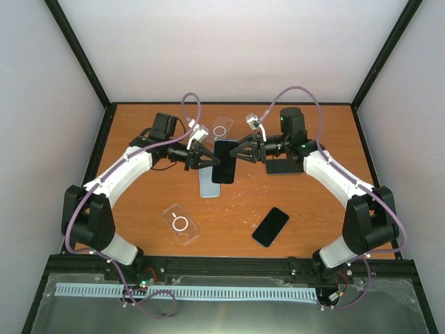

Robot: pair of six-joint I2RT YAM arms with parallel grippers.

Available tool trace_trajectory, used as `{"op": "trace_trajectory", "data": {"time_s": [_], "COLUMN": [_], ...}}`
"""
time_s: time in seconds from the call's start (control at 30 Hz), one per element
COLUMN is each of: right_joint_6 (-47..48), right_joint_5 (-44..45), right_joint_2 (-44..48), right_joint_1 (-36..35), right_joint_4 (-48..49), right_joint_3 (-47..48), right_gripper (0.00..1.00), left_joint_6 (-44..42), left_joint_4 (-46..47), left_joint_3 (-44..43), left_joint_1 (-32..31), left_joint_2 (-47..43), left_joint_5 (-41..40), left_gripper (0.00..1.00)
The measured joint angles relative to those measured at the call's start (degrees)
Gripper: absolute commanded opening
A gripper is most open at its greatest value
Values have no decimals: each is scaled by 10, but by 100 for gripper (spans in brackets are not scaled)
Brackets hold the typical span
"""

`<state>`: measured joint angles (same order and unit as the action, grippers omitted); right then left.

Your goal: Put the phone into the phone case

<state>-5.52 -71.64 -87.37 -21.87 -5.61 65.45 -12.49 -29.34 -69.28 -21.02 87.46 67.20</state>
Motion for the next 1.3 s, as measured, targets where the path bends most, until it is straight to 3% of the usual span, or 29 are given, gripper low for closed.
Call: {"op": "trace_trajectory", "data": {"time_s": [0.1, 0.3, 0.47, 0.53, 0.87, 0.93, 1.03, 1.07, 1.17, 1.3], "right_joint_6": [-32, -116, -157, -167, -196, -203, -209, -215, -227, -230], "right_joint_5": [7, 33, 74, 88, 112, 113, 109, 113, 134, 158], "right_joint_2": [-2, -6, -32, -38, -39, -39, -41, -42, -52, -86], "right_joint_1": [0, -3, -22, -32, -69, -70, -74, -75, -74, -71], "right_joint_4": [33, 124, 144, 148, 184, 194, 205, 204, 180, 117], "right_joint_3": [3, -20, -34, -39, -49, -54, -54, -54, -48, -13], "right_gripper": [60, 65, 66, 61, 8, 3, 3, 3, 3, 3], "left_joint_6": [14, 41, 56, 62, 82, 87, 88, 83, 66, 32], "left_joint_4": [3, 26, 42, 45, 69, 73, 71, 71, 58, 44], "left_joint_3": [13, 26, 31, 33, 47, 53, 57, 57, 55, 54], "left_joint_1": [29, 77, 85, 85, 94, 101, 107, 107, 110, 123], "left_joint_2": [0, 0, 0, -1, -3, -3, -3, -3, -3, -3], "left_joint_5": [17, 55, 77, 85, 101, 99, 105, 101, 77, 23], "left_gripper": [1, 1, 1, 1, 1, 10, 49, 57, 72, 84]}}
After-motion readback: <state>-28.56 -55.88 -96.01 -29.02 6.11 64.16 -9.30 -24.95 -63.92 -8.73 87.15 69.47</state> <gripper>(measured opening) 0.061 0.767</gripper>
